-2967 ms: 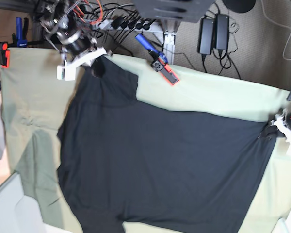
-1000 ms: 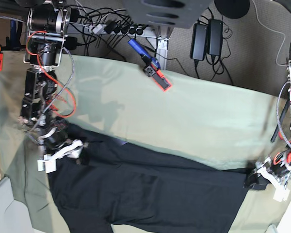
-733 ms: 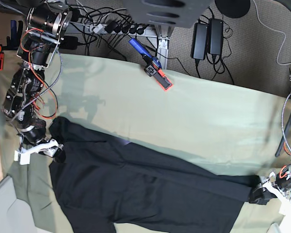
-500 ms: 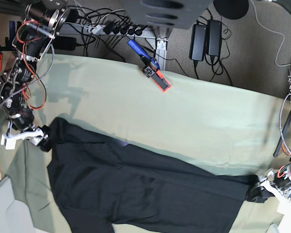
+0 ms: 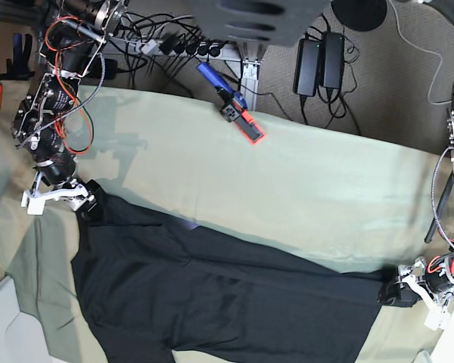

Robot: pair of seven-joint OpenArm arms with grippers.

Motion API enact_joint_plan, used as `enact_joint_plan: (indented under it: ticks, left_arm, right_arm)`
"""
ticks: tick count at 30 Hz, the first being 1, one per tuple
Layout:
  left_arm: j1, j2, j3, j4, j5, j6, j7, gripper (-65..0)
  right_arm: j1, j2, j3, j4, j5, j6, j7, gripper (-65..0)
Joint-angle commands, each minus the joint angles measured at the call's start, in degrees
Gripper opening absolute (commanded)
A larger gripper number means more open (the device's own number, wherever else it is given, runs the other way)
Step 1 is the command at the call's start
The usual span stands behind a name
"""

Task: Fold the T-shirt properly
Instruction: 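Lift the shirt with both grippers and pull it taut, then lower the held shirt edge with both grippers, laying it flat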

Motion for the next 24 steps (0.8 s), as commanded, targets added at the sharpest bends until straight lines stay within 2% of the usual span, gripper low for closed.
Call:
enact_joint_plan:
  ticks: [1, 3, 7, 11, 17, 24]
  left_arm:
    - [-1.73, -1.42, -0.37, 0.81, -0.85, -0.49, -1.03, -17.3]
    - [-1.73, -1.6, -0.39, 0.81, -0.94, -0.49, -1.03, -17.3]
    - [-1.73, -2.99, -0.39, 0.83, 3.85, 6.91, -0.83, -17.3]
    - [-1.73, -5.9, -0.39, 0.83, 5.31, 9.4, 0.35, -17.3]
    - [-1.73, -7.74, -0.39, 0.92, 3.5, 9.18, 0.26, -17.3]
    - [-1.9, -4.74, -0.39, 0.94, 0.63, 5.14, -1.07, -17.3]
  right_arm:
    - [0.76, 0.42, 0.13, 0.92, 0.81, 2.89, -0.15, -21.3]
    - [0.74, 0.39, 0.13, 0.92, 0.76, 2.91, -0.17, -21.3]
    - [0.74, 0.46, 0.13, 0.92, 0.35, 2.91, -0.2, -21.3]
    - [0.76, 0.44, 0.13, 0.92, 0.28, 2.91, -0.13, -21.3]
    - [0.76, 0.44, 0.13, 0.92, 0.39, 2.91, 0.02, -21.3]
    - [0.74, 0.44, 0.13, 0.92, 0.35, 2.95, 0.0, -21.3]
